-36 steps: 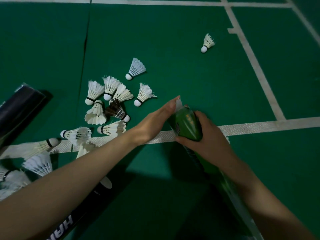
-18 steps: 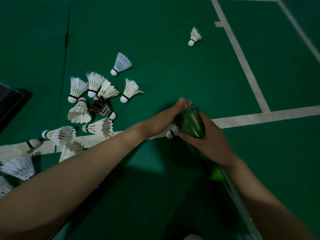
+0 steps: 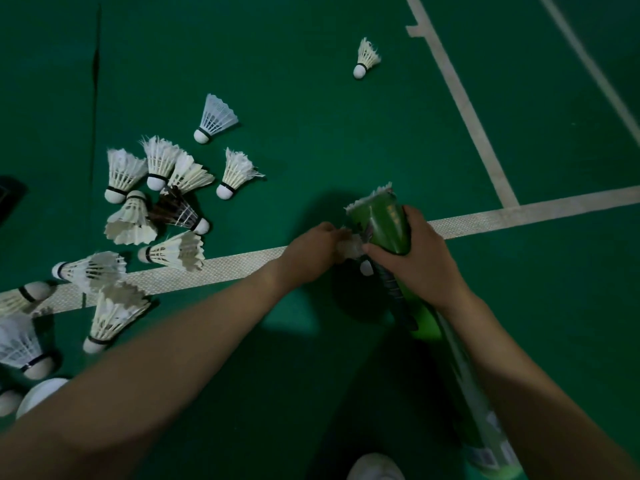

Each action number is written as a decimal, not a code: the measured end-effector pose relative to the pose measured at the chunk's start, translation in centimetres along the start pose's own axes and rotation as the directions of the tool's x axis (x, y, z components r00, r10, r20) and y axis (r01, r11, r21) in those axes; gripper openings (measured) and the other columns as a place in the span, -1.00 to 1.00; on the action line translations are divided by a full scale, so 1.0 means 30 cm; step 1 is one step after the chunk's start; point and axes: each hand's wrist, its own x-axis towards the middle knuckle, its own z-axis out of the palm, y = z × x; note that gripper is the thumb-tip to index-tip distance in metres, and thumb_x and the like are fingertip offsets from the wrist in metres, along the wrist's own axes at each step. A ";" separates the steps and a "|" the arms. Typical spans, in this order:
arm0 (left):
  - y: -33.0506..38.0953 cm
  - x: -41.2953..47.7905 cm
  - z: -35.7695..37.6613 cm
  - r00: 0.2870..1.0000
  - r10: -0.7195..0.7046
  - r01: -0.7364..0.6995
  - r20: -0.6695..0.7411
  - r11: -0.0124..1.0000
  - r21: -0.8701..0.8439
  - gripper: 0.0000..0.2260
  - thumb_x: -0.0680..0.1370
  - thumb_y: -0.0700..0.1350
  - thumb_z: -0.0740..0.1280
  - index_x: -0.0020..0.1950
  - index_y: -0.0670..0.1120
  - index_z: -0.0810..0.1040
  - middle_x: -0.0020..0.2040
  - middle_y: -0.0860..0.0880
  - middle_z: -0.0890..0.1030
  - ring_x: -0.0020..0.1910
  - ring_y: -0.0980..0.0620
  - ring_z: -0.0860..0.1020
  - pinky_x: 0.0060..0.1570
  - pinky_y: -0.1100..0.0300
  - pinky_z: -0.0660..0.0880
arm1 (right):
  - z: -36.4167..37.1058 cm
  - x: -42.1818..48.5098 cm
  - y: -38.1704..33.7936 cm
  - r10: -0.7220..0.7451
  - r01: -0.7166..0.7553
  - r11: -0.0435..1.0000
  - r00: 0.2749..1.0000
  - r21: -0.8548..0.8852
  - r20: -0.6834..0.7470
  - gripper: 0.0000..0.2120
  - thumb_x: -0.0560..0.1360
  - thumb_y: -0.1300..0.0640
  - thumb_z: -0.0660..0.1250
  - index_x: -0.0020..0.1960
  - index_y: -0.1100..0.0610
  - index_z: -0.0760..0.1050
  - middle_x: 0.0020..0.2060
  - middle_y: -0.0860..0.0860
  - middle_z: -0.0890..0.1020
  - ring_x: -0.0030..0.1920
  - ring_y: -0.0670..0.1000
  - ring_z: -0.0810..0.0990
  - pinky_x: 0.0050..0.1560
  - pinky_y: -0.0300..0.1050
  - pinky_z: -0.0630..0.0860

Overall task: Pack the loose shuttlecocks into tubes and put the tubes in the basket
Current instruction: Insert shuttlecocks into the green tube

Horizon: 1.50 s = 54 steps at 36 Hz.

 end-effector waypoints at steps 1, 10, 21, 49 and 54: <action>-0.009 -0.003 -0.006 1.000 -0.020 0.020 -0.025 1.000 0.013 -0.58 0.54 -0.14 0.31 0.40 -0.14 0.38 0.26 -0.19 0.44 0.21 -0.17 0.46 0.12 0.13 0.33 | 0.006 -0.001 0.001 -0.002 0.002 1.000 1.000 -0.011 0.004 -0.41 0.34 -0.19 0.44 0.25 -0.02 0.31 0.03 -0.07 0.54 0.00 0.00 0.53 -0.01 -0.01 0.50; -0.165 -0.074 -0.137 0.812 -0.466 0.155 -0.350 0.752 -0.640 -0.75 0.43 -0.06 0.48 -0.27 -0.08 0.43 -0.14 -0.12 0.51 -0.15 -0.01 0.45 -0.18 0.22 0.28 | 0.079 -0.027 -0.036 -0.023 0.029 0.997 0.996 -0.068 0.088 -0.23 0.29 -0.28 0.44 0.37 -0.01 0.25 0.17 -0.02 0.52 0.11 0.03 0.52 0.12 0.02 0.50; -0.028 -0.137 -0.172 0.925 -0.335 0.026 -0.180 0.529 -0.849 -0.49 0.61 -0.05 0.23 0.52 0.08 0.14 0.12 0.00 0.51 0.13 0.07 0.52 0.17 0.22 0.40 | 0.138 -0.051 -0.116 -0.112 0.117 0.992 0.988 -0.043 0.106 -0.26 0.31 -0.19 0.48 0.37 -0.03 0.24 0.15 -0.04 0.52 0.06 0.00 0.53 0.07 -0.05 0.50; 0.119 -0.042 -0.153 0.994 -0.109 0.054 -0.009 0.563 -0.825 -0.46 0.62 0.20 -0.16 0.47 -0.01 0.29 0.45 0.00 0.34 0.34 0.12 0.36 0.34 0.27 0.20 | 0.018 -0.026 -0.026 -0.032 0.031 0.998 0.999 0.048 0.019 -0.44 0.34 -0.21 0.44 0.22 -0.04 0.33 0.04 -0.08 0.55 0.01 -0.02 0.54 0.00 -0.01 0.51; 0.083 0.031 -0.072 0.902 -0.394 0.167 -0.176 0.695 -0.700 -0.66 0.65 -0.03 0.12 0.33 -0.19 0.40 0.29 -0.14 0.48 0.25 -0.08 0.47 0.28 0.14 0.33 | -0.050 0.010 0.038 0.052 -0.050 0.998 0.997 0.031 -0.065 -0.49 0.33 -0.18 0.46 0.13 -0.04 0.31 -0.06 -0.05 0.55 -0.07 0.00 0.55 -0.10 -0.02 0.51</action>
